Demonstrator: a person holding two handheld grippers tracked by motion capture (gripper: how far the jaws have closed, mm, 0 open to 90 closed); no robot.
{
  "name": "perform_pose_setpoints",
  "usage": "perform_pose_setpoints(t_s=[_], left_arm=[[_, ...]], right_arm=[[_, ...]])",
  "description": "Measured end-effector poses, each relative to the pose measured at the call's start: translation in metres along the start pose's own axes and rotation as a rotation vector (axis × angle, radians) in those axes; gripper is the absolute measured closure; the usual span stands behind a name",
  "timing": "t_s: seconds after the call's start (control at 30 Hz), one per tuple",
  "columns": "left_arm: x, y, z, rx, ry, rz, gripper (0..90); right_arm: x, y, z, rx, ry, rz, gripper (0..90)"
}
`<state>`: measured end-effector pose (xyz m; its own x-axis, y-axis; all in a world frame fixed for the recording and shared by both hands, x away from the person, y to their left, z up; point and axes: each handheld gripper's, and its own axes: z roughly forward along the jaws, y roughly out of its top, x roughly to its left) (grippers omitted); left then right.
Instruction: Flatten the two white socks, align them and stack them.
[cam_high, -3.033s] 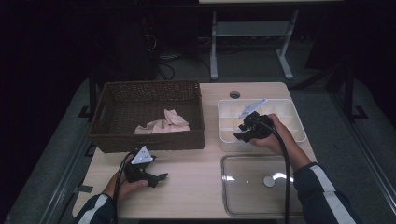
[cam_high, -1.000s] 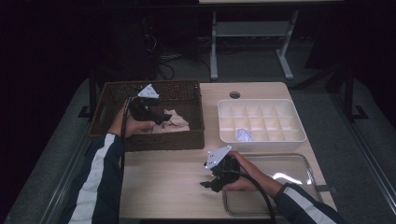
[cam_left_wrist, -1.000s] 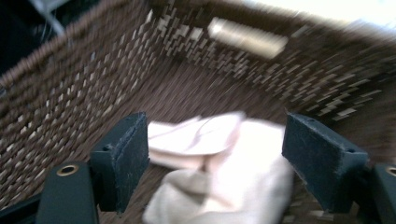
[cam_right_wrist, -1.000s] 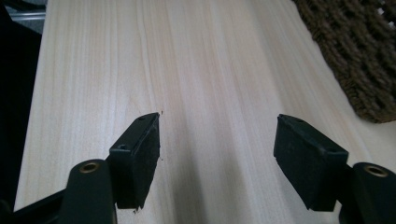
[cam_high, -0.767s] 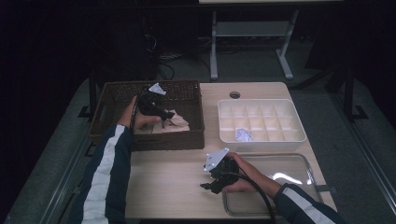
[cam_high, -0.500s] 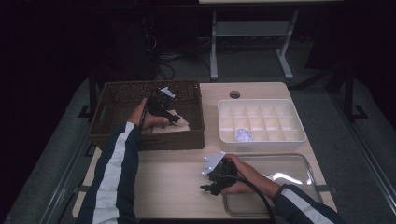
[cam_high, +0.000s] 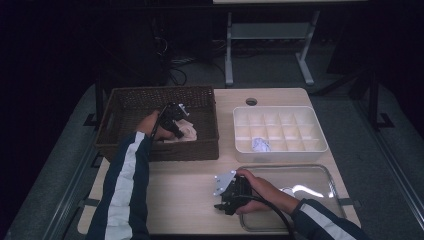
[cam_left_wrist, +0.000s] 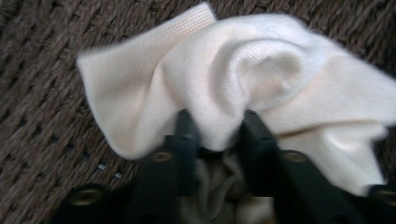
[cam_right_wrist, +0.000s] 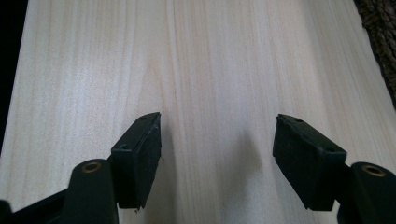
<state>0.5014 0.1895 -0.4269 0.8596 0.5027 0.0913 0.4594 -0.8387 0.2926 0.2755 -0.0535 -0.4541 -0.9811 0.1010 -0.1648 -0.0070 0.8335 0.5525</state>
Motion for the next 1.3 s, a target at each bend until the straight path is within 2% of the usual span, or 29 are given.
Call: perform_pose_setpoints(t_s=[0.1, 0.13, 0.27, 0.33, 0.37, 0.4, 0.47, 0.73, 0.8, 0.83, 0.9, 0.93, 0.97, 1.03, 1.13, 1.23, 1.27, 1.3], left_arm=[[0.0, -0.003, -0.009, -0.032, 0.06, -0.004, 77.6], [0.001, -0.004, -0.013, -0.054, 0.085, -0.009, 78.0], [0.002, -0.007, -0.033, -0.143, 0.137, -0.027, 78.3], [0.003, -0.009, -0.043, -0.178, 0.137, -0.038, 78.3], [0.003, -0.01, -0.048, -0.209, 0.147, -0.046, 78.3], [0.004, -0.011, -0.053, -0.255, 0.132, -0.065, 78.3], [0.003, -0.013, -0.06, -0.297, 0.139, -0.07, 78.3], [-0.003, -0.015, -0.08, -0.38, 0.157, -0.075, 78.4], [-0.004, -0.016, -0.084, -0.402, 0.158, -0.075, 78.4], [-0.005, -0.015, -0.086, -0.415, 0.154, -0.088, 78.4], [-0.007, -0.015, -0.09, -0.441, 0.171, -0.085, 78.5], [-0.008, -0.015, -0.093, -0.461, 0.167, -0.092, 78.5], [-0.009, -0.015, -0.095, -0.475, 0.146, -0.101, 78.5], [-0.011, -0.015, -0.099, -0.487, 0.166, -0.095, 78.6], [-0.015, -0.014, -0.103, -0.499, 0.169, -0.095, 78.7], [-0.019, -0.017, -0.107, -0.536, 0.178, -0.099, 78.8], [-0.02, -0.019, -0.108, -0.547, 0.175, -0.103, 78.9], [-0.022, -0.021, -0.109, -0.564, 0.177, -0.111, 78.9]], right_arm=[[0.0, 0.0, 0.0, -0.011, 0.003, -0.011, 31.7], [0.0, 0.0, -0.001, -0.014, 0.0, 0.003, 31.8], [-0.002, 0.0, -0.002, -0.046, 0.003, 0.027, 31.9], [-0.003, 0.0, -0.004, -0.055, -0.004, 0.035, 31.9], [-0.004, 0.0, -0.005, -0.064, 0.0, 0.04, 31.8], [-0.004, 0.0, -0.005, -0.073, 0.002, 0.041, 31.8], [-0.004, 0.0, -0.005, -0.078, -0.002, 0.046, 31.8], [-0.006, 0.001, -0.006, -0.096, -0.006, 0.058, 31.8], [-0.005, 0.002, -0.008, -0.1, 0.009, 0.094, 31.8], [-0.005, 0.001, -0.007, -0.102, 0.006, 0.087, 31.8], [-0.007, 0.002, -0.007, -0.103, 0.001, 0.079, 31.9], [-0.007, 0.002, -0.007, -0.105, 0.005, 0.078, 31.8], [-0.007, 0.002, -0.006, -0.109, 0.002, 0.07, 31.8], [-0.007, 0.003, -0.006, -0.112, 0.008, 0.07, 31.8], [-0.006, 0.005, -0.005, -0.114, 0.013, 0.084, 31.8], [-0.007, 0.006, -0.003, -0.118, 0.003, 0.067, 31.8], [-0.006, 0.006, -0.003, -0.118, 0.005, 0.092, 31.8], [-0.009, 0.006, -0.003, -0.12, -0.006, 0.073, 31.8]])
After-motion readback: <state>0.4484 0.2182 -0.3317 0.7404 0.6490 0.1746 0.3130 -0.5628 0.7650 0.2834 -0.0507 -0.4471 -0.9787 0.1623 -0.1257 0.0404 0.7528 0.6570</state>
